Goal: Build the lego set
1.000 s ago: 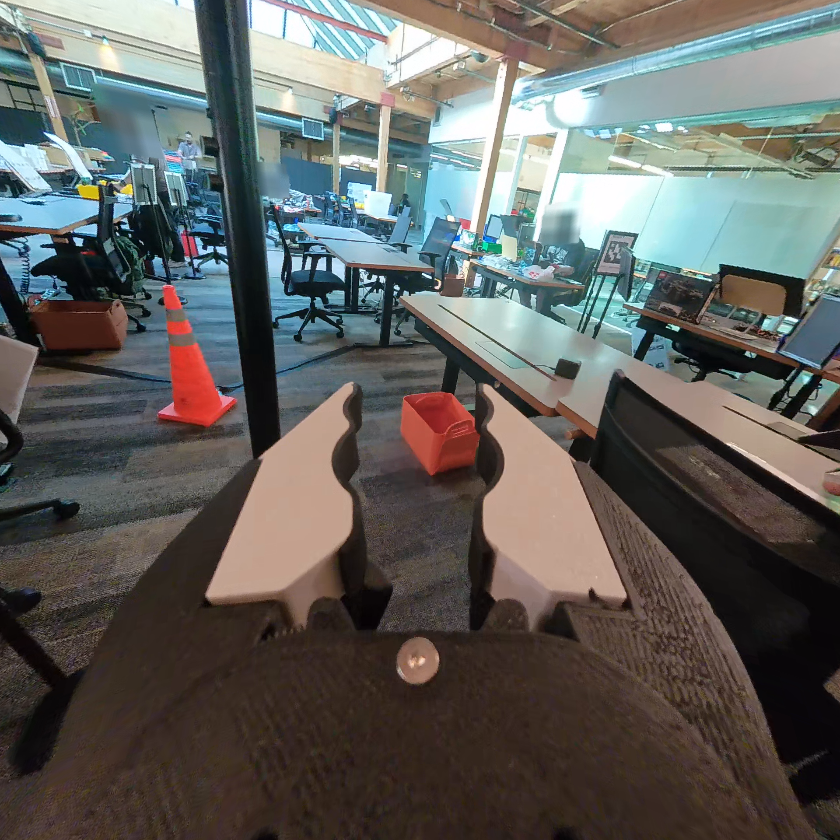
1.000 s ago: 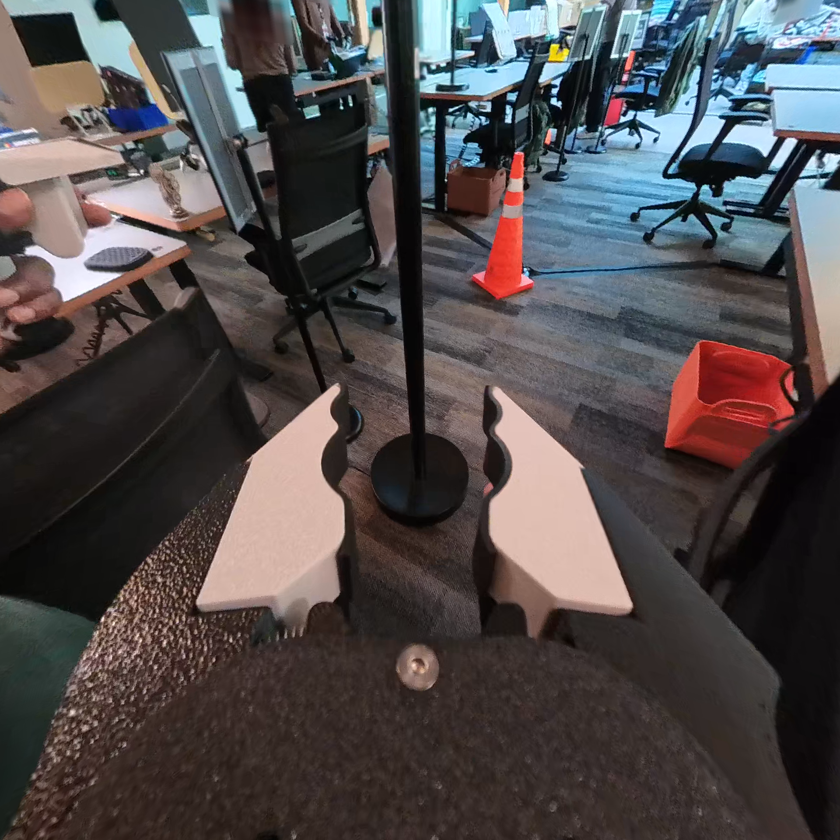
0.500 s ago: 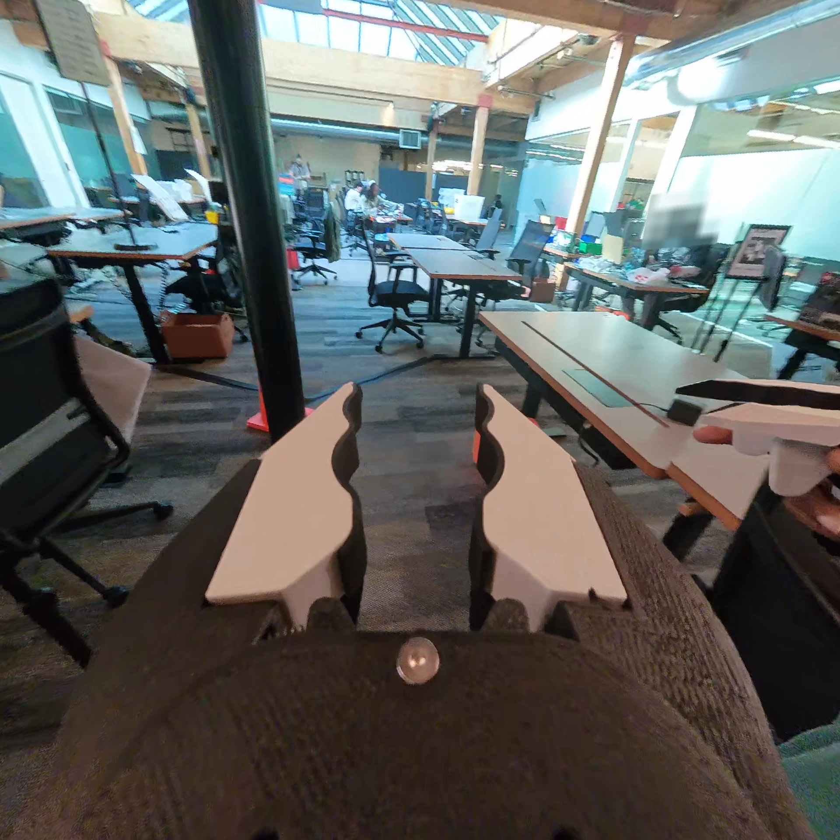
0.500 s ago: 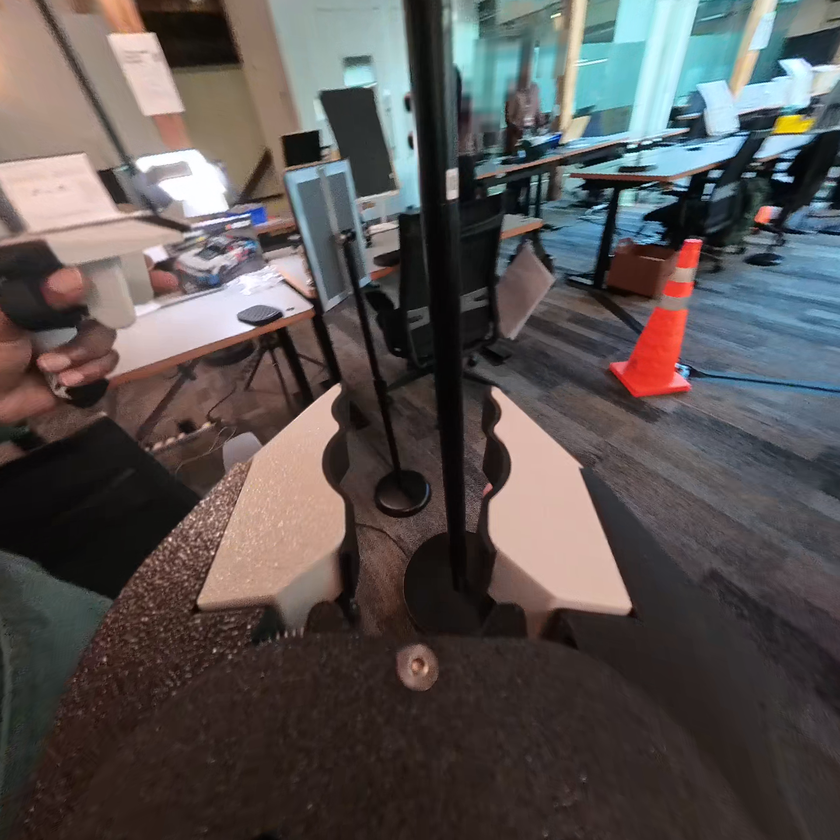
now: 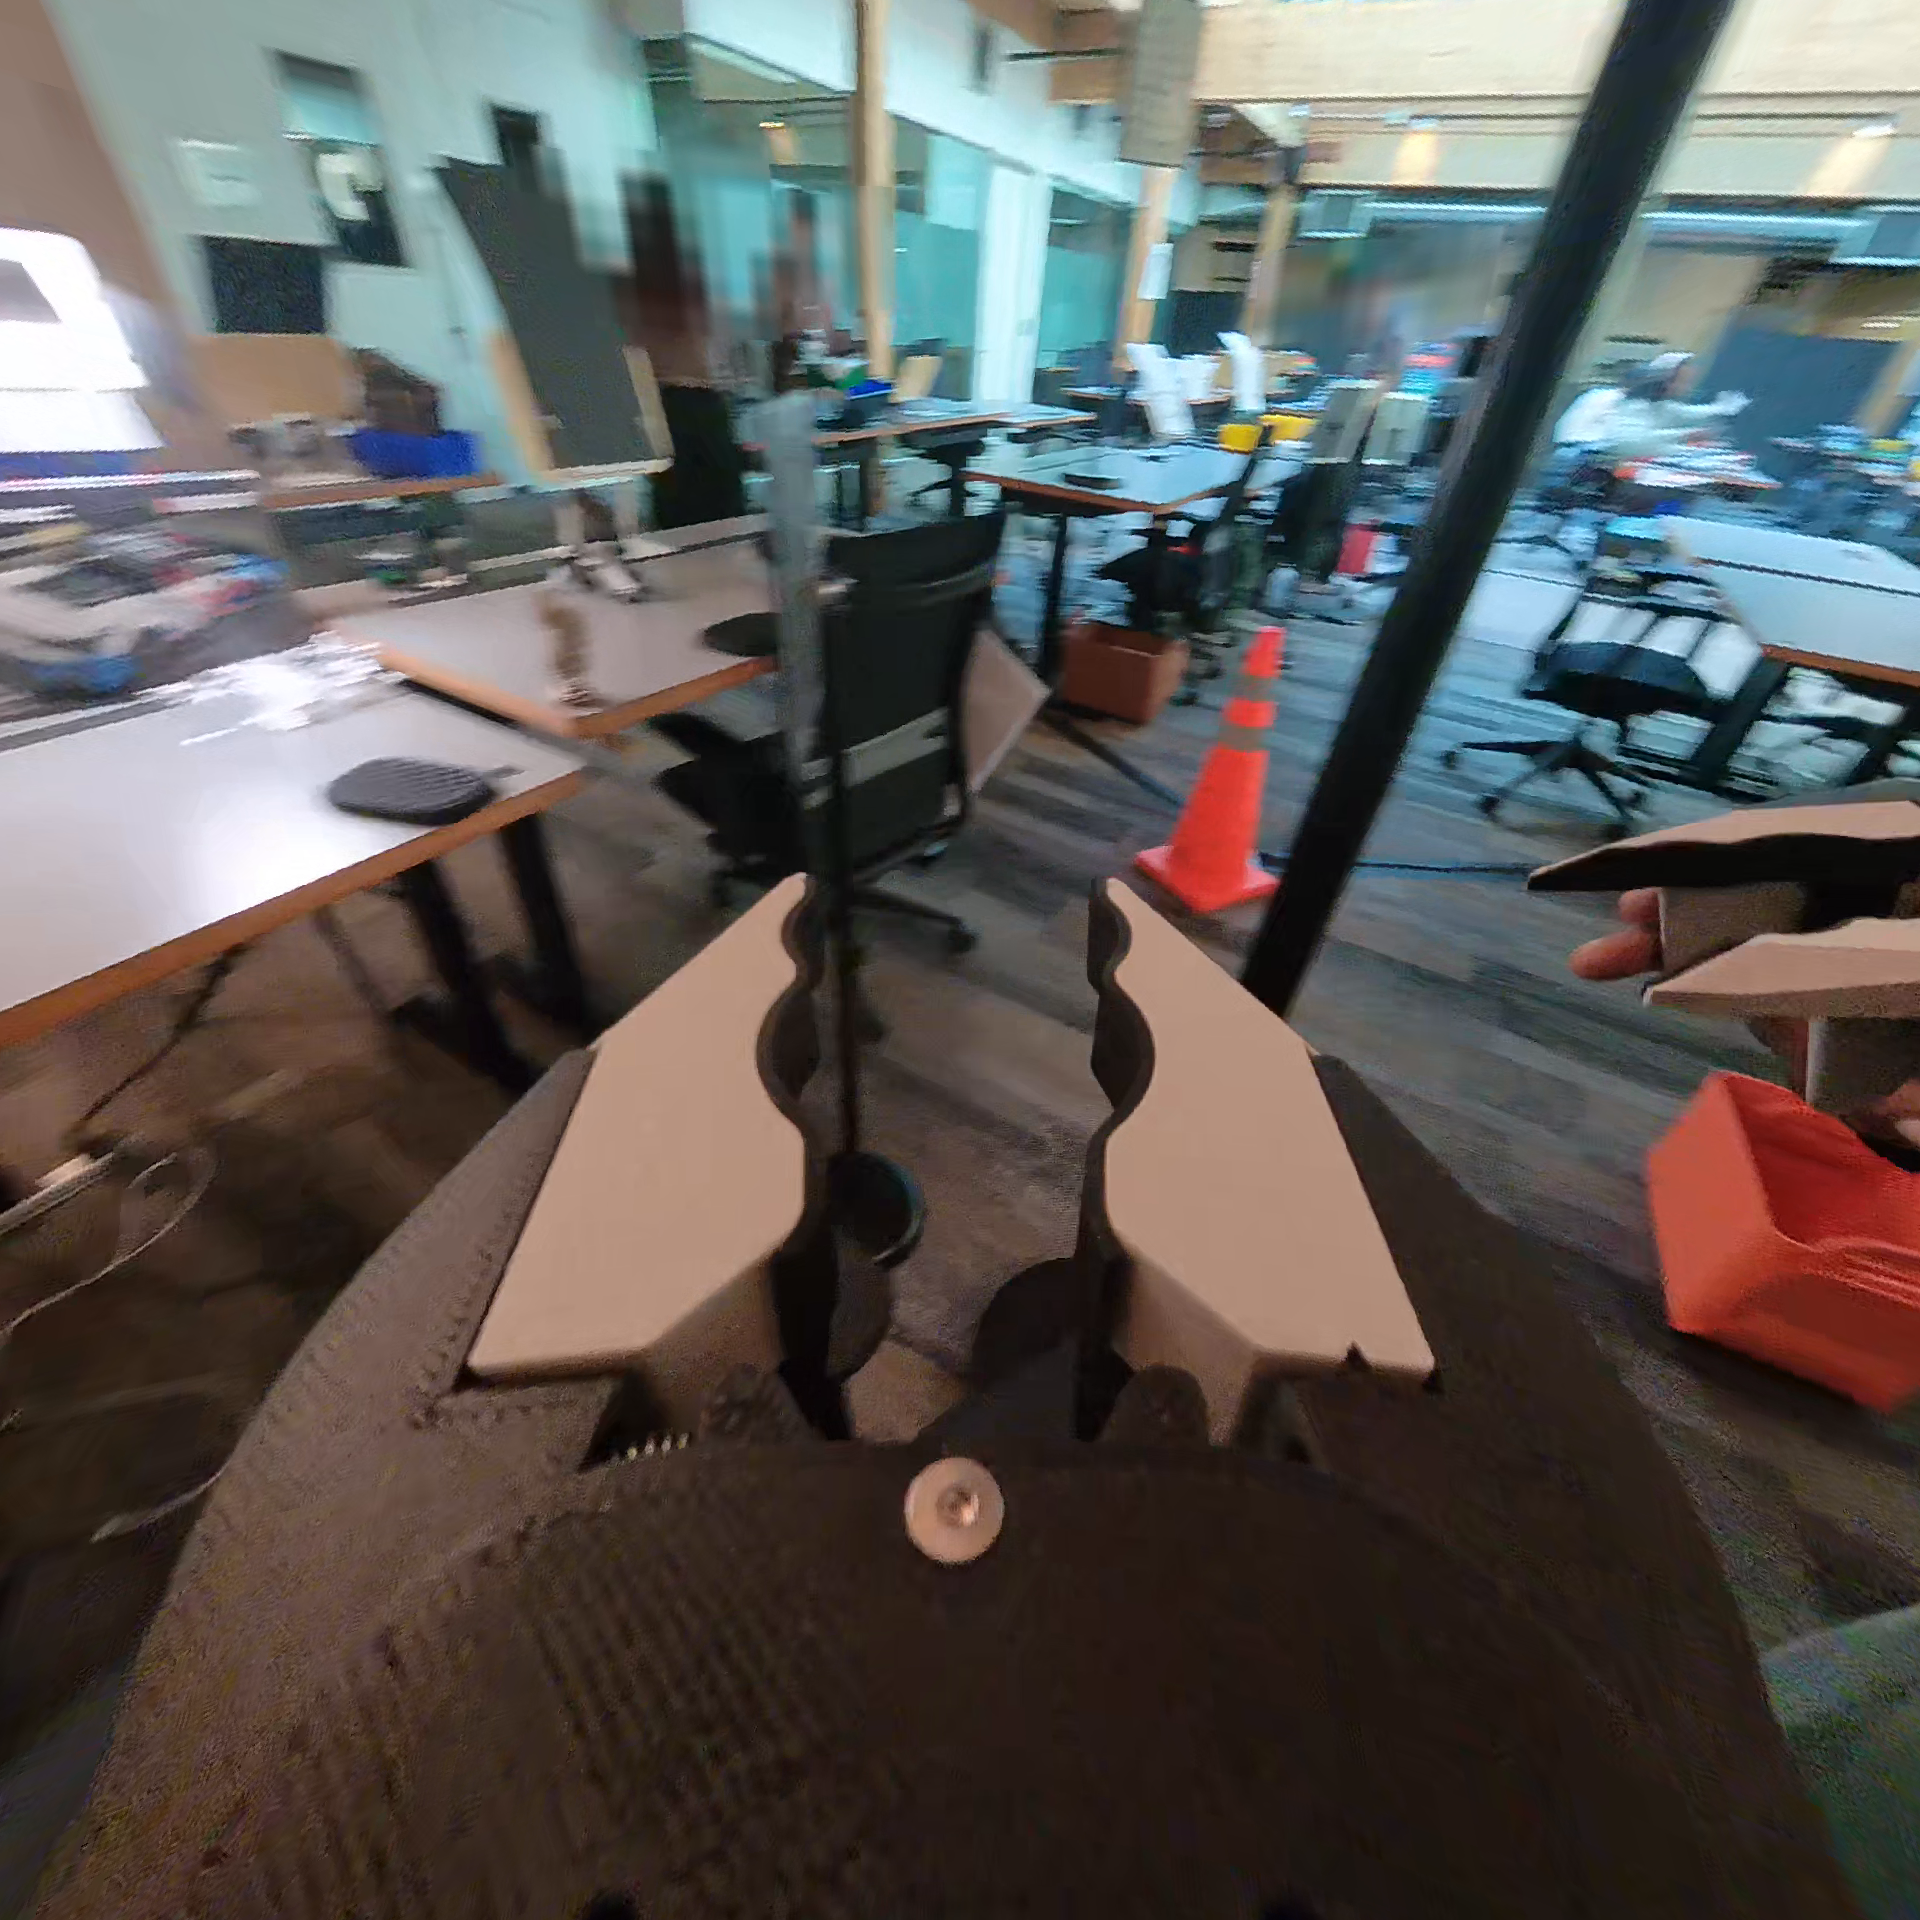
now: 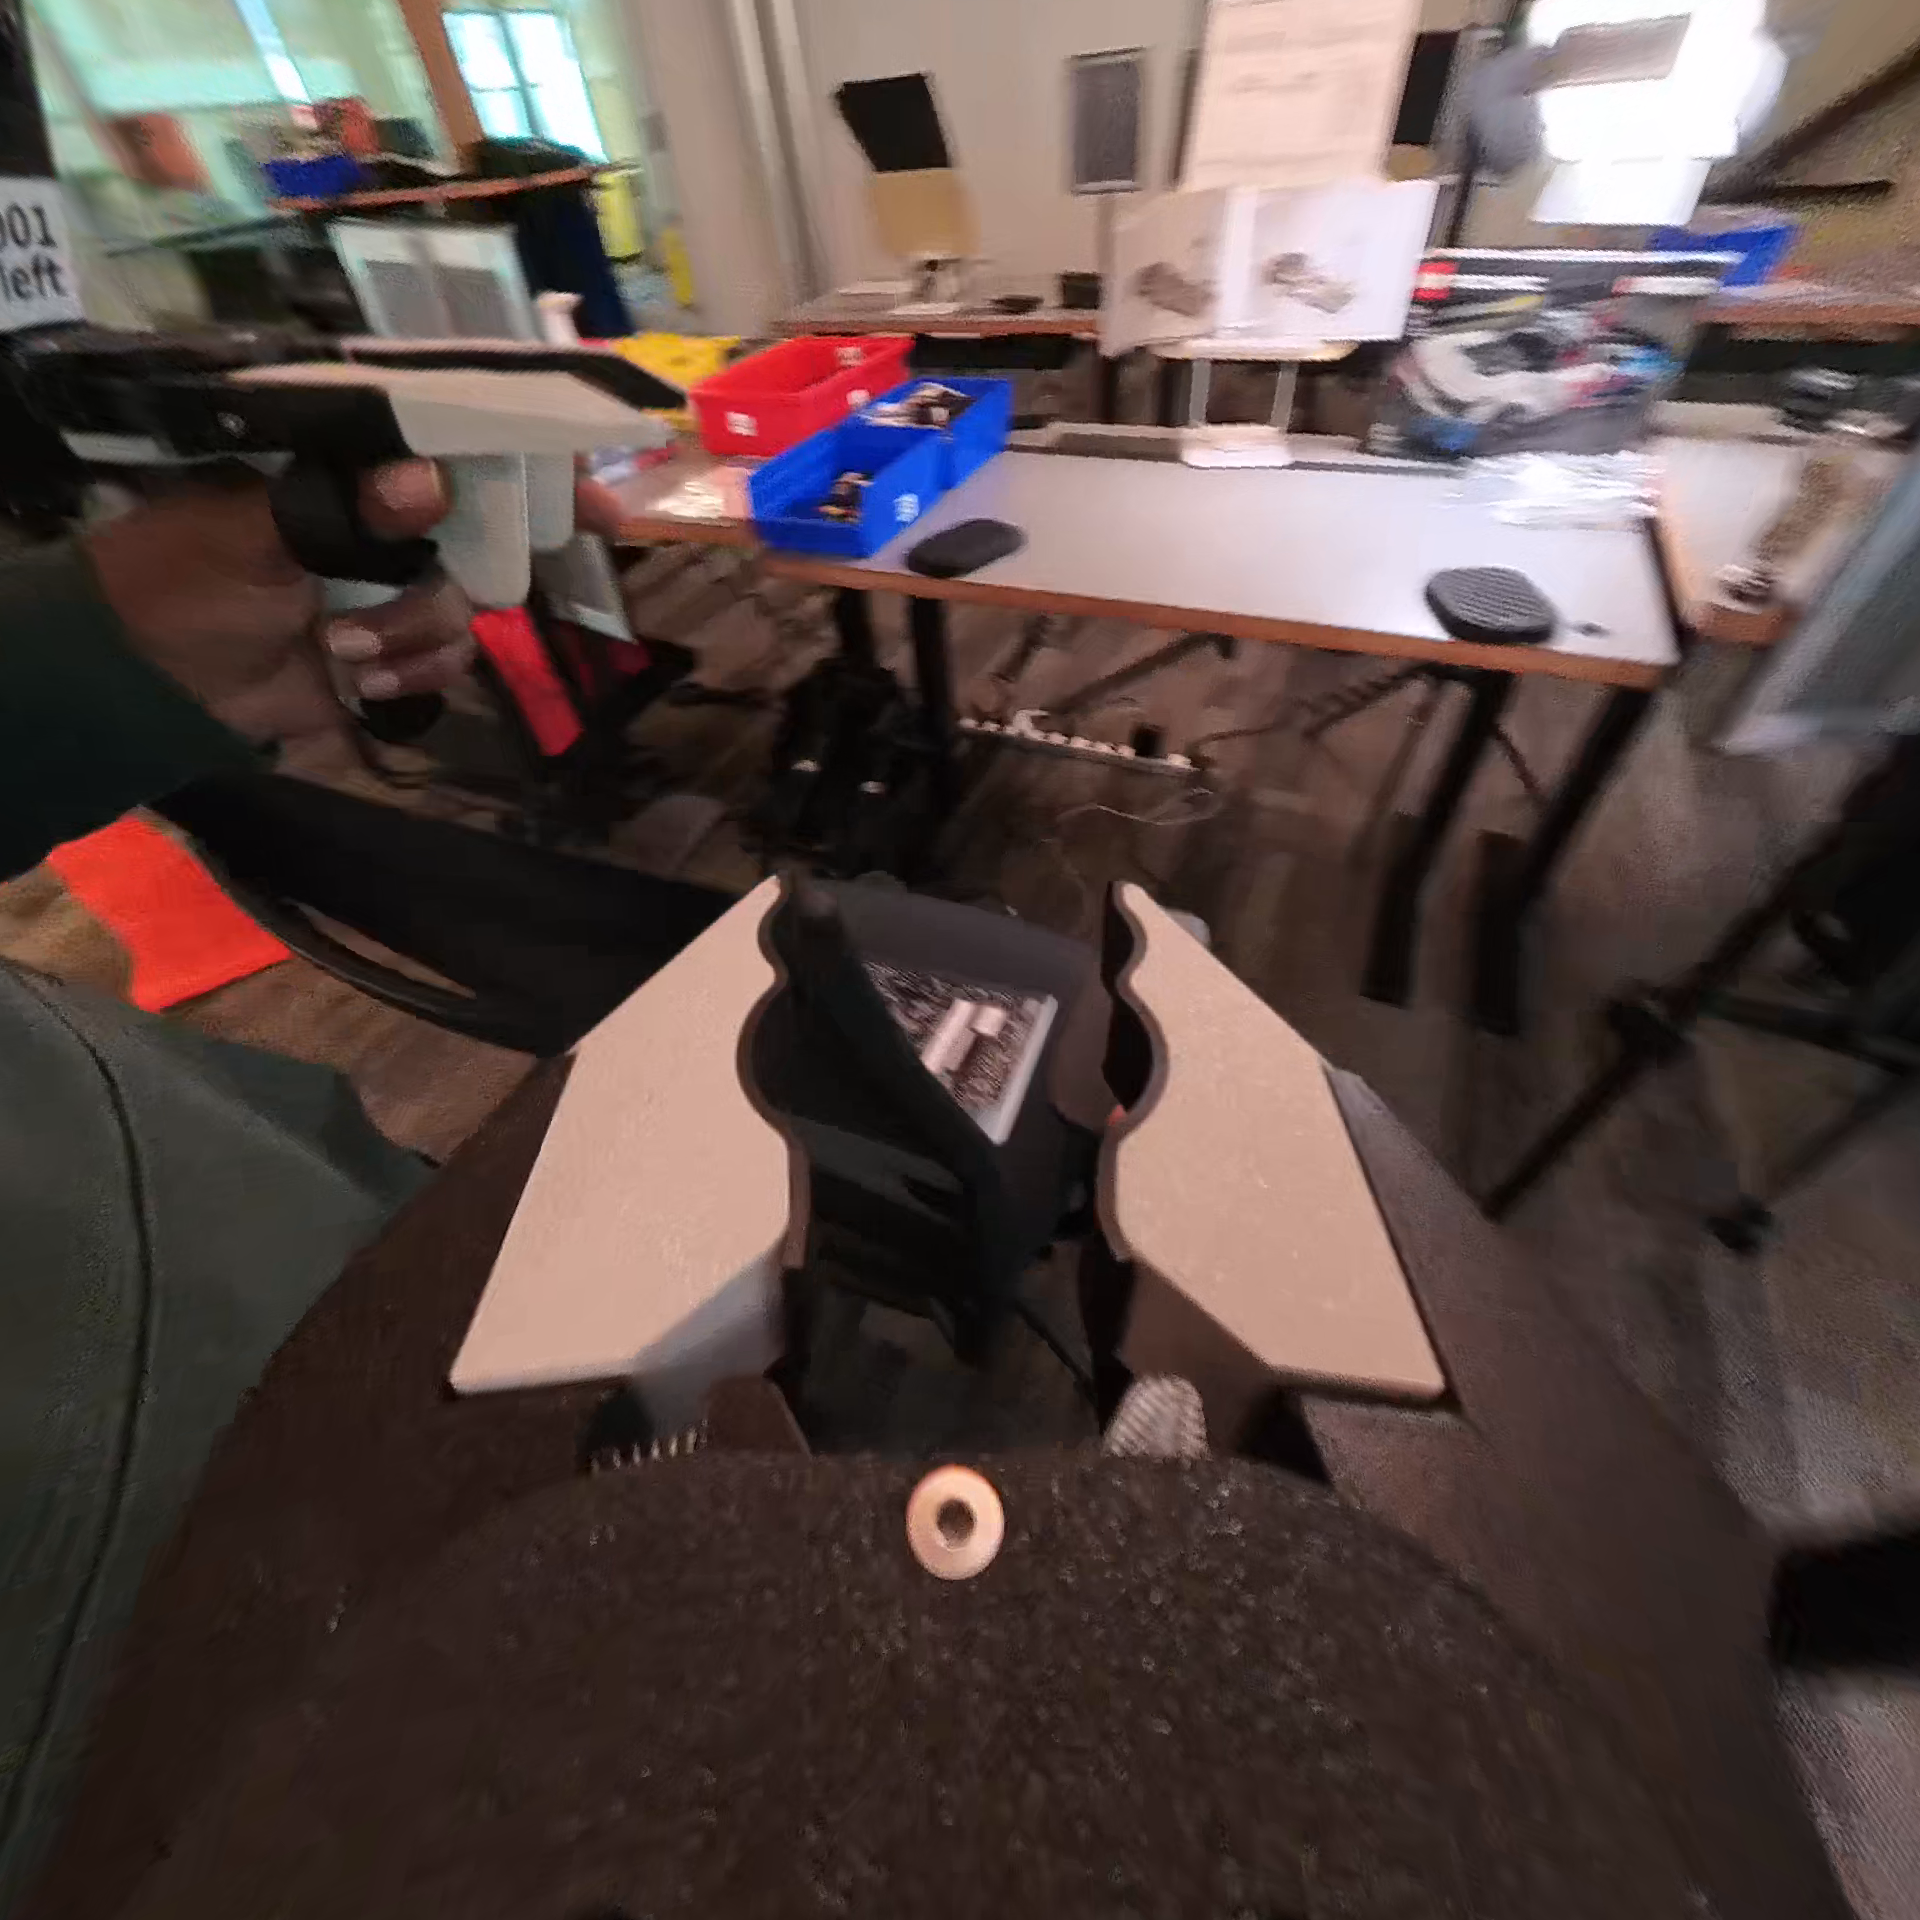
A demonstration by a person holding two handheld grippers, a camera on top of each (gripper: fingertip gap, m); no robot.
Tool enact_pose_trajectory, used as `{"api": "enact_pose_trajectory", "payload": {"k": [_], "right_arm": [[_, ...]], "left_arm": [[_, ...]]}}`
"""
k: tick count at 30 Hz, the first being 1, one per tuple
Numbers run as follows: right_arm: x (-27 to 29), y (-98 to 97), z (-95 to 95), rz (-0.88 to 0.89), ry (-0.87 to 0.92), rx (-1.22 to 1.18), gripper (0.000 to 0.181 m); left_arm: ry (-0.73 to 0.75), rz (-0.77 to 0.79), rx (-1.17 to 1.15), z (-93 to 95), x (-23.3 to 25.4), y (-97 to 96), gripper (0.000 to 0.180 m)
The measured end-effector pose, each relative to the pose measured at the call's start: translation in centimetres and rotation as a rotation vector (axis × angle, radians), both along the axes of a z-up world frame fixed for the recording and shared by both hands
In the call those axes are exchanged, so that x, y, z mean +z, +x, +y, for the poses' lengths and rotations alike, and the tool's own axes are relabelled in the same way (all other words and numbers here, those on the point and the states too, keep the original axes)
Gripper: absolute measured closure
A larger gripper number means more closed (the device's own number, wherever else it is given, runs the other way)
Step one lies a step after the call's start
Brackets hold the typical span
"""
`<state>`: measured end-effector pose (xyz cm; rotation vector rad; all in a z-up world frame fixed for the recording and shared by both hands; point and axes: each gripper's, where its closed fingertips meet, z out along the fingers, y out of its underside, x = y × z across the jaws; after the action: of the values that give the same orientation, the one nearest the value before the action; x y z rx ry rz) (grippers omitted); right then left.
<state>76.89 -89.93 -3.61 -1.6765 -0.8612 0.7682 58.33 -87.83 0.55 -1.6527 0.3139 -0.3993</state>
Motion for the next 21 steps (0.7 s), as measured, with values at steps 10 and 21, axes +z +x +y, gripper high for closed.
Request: {"api": "enact_pose_trajectory", "payload": {"k": [10,21], "right_arm": [[0.9,-28.0,3.2,0.110,-0.069,0.332,0.123],[-12.3,-39.1,4.3,-0.060,-0.178,0.423,0.121]], "left_arm": [[-0.039,-0.036,0.308,-3.3,-3.6,-24.7,0.131],[-0.069,-0.015,0.565,-7.6,-6.3,-34.3,0.132]]}}
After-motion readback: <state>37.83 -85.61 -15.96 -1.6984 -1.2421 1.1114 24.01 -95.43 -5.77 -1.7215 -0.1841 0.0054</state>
